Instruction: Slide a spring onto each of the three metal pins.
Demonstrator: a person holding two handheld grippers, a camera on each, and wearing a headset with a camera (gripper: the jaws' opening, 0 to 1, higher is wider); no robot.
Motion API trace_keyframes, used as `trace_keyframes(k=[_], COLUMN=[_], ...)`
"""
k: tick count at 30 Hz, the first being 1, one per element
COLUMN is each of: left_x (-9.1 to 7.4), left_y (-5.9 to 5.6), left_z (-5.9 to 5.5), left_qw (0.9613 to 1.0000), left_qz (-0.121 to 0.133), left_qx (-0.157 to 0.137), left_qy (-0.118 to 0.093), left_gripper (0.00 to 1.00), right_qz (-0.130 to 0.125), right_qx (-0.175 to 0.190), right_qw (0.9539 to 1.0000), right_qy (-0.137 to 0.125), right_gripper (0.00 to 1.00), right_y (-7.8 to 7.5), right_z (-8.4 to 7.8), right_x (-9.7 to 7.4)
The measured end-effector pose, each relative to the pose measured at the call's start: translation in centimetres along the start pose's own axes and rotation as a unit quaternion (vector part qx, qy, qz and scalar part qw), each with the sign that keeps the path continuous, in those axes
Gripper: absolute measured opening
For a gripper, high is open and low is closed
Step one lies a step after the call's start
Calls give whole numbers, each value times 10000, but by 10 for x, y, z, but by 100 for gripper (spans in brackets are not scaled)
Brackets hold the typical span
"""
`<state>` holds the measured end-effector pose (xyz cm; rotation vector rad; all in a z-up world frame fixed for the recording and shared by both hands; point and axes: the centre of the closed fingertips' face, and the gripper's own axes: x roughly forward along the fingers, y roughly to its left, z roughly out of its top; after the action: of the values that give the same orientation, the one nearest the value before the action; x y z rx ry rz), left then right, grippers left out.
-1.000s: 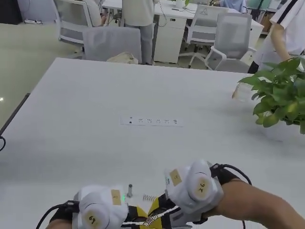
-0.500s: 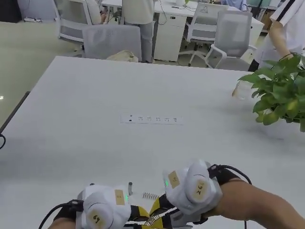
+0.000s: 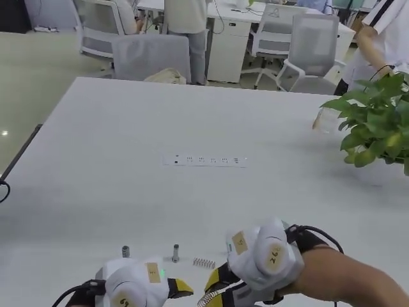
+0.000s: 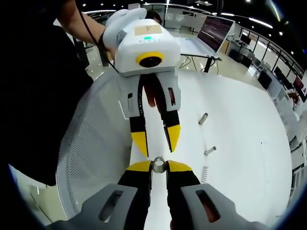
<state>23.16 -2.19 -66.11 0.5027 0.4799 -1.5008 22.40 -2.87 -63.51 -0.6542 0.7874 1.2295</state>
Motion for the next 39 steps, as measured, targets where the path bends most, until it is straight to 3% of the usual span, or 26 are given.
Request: trace_keyframes(k=[10, 18, 26, 39], left_x=[-16, -37, -57, -76], left_y=[9, 27, 41, 47], left_z=[-16, -28, -35, -48], left_qw=[9992, 9957, 9915, 9869], left_qz=[247, 602, 882, 1154], left_qx=[-306, -705, -945, -1121], left_qy=[35, -59, -141, -148], left_gripper=[20, 22, 24, 29], right_qz=[-145, -200, -259, -321], right_qx=[181, 299, 362, 460], right_qw=[9996, 9991, 9987, 9981], right_qy=[130, 221, 243, 261], right_gripper=[8, 8, 8, 8], right_y=[-10, -15, -22, -38], right_z=[-20, -32, -36, -36], right_x=[-3, -4, -6, -4])
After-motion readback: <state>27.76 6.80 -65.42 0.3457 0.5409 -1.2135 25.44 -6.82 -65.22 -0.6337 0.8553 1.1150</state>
